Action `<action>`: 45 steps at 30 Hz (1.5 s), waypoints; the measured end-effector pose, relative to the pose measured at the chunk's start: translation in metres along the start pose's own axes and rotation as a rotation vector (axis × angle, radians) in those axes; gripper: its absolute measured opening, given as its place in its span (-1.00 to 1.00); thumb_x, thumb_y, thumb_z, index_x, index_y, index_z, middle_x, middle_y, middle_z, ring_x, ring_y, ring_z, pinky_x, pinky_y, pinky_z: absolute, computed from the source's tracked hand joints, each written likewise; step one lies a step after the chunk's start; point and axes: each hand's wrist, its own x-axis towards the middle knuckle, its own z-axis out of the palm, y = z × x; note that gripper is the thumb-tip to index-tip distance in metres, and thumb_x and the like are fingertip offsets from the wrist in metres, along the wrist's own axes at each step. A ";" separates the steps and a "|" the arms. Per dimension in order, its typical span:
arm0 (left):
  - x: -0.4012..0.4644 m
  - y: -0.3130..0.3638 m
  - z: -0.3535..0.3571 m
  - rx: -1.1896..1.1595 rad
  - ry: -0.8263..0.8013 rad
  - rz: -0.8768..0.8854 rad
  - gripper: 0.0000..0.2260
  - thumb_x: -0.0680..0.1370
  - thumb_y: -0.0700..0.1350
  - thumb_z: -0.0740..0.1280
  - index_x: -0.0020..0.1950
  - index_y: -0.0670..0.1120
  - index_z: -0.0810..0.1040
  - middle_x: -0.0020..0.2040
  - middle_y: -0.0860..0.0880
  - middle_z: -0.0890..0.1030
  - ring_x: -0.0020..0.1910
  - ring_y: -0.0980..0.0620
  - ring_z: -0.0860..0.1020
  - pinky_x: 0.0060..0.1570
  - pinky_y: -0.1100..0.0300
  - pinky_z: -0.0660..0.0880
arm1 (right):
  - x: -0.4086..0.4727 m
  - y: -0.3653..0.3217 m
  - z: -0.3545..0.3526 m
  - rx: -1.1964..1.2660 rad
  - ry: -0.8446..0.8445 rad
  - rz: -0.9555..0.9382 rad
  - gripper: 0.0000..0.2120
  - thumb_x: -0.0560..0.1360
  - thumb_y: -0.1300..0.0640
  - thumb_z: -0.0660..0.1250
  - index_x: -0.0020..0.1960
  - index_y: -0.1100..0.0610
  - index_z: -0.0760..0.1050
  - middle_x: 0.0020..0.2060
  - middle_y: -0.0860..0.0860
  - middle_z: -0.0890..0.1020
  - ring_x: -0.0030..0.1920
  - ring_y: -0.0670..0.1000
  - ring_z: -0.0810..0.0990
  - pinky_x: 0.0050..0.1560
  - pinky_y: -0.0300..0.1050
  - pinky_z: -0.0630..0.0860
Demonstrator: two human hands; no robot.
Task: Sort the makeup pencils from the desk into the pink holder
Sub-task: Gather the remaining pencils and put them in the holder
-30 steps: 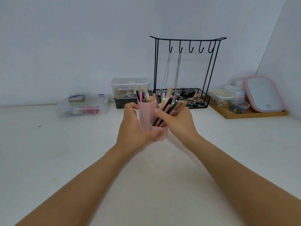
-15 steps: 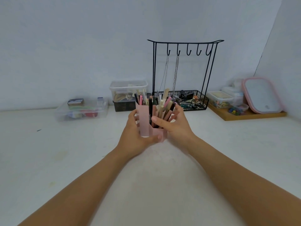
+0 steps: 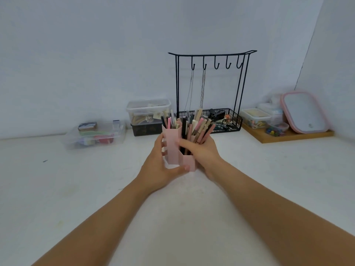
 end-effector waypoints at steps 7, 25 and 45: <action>0.002 -0.003 -0.001 -0.018 0.052 0.009 -0.02 0.28 0.16 0.66 0.49 0.37 0.10 0.24 0.48 0.43 0.20 0.28 0.54 -0.02 0.45 0.49 | -0.002 0.002 0.006 -0.123 0.093 -0.094 -0.60 0.29 -0.06 0.62 0.08 0.00 0.66 -0.09 -0.08 0.75 -0.03 -0.05 0.73 0.09 0.06 0.65; -0.002 0.007 0.001 -0.006 0.038 0.069 -0.03 0.23 0.24 0.67 0.34 0.62 0.02 0.21 0.57 0.42 0.18 0.36 0.55 -0.01 0.45 0.51 | 0.017 -0.027 -0.006 0.083 -0.067 -0.009 -0.31 0.21 -0.26 0.61 0.18 0.12 0.57 -0.02 -0.01 0.75 -0.04 -0.07 0.72 -0.13 -0.20 0.57; 0.001 0.017 0.008 0.029 0.216 -0.080 -0.18 0.54 0.11 0.45 0.63 -0.05 0.07 0.43 -0.05 0.40 0.32 -0.03 0.48 0.23 0.03 0.51 | -0.009 -0.016 -0.016 0.158 -0.088 0.031 -0.01 0.17 -0.63 0.26 0.37 0.01 0.52 0.27 0.01 0.62 0.31 0.00 0.54 0.41 0.01 0.37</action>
